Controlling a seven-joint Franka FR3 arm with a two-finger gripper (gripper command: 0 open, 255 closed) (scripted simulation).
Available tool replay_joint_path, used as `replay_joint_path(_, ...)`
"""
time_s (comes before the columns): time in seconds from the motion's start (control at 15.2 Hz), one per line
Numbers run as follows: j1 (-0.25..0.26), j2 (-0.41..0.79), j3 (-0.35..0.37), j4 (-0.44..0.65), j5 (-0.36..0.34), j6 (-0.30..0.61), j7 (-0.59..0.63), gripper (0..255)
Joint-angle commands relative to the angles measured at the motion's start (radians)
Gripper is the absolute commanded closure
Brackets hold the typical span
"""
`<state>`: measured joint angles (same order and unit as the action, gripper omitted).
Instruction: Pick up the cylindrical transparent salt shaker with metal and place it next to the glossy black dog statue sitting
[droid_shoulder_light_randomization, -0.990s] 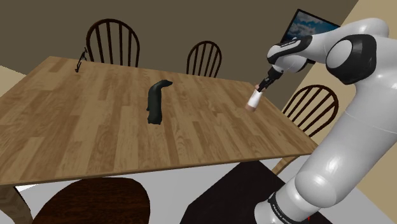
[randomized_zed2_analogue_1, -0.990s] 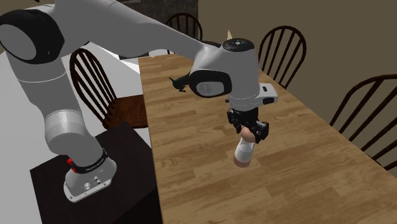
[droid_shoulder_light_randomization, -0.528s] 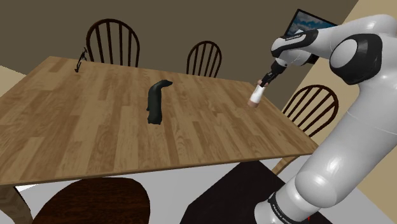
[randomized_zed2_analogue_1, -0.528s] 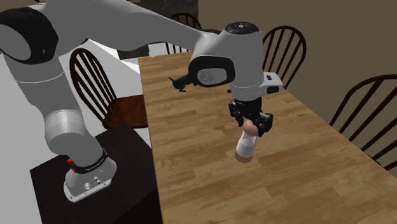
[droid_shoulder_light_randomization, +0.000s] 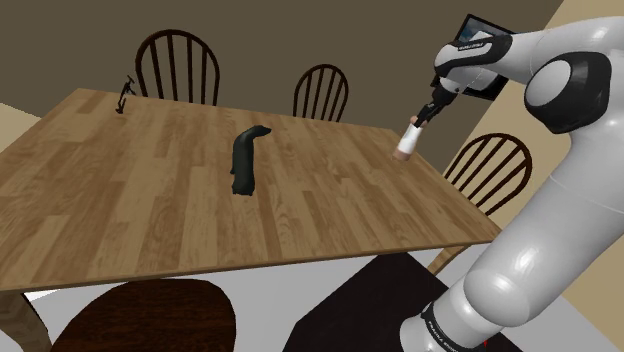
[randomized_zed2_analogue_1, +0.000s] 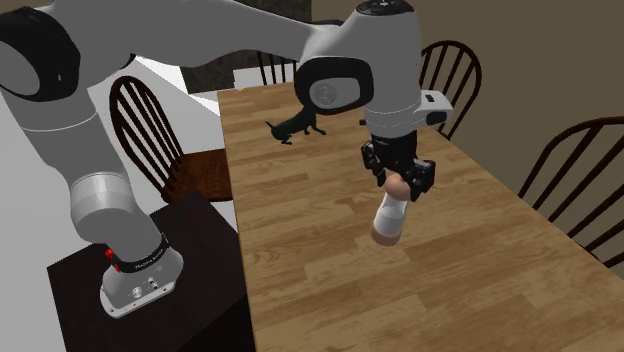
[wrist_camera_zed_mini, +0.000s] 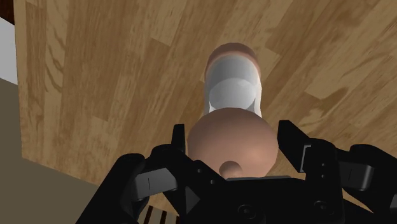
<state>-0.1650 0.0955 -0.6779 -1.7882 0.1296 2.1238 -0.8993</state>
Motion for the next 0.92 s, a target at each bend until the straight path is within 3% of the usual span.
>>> replay_joint_path(0.0,0.000,-0.002,0.000,0.026,-0.004,-0.028,0.005,255)
replay_joint_path(0.86,-0.009,0.007,-0.006,0.211,-0.003,-0.205,0.013,255)
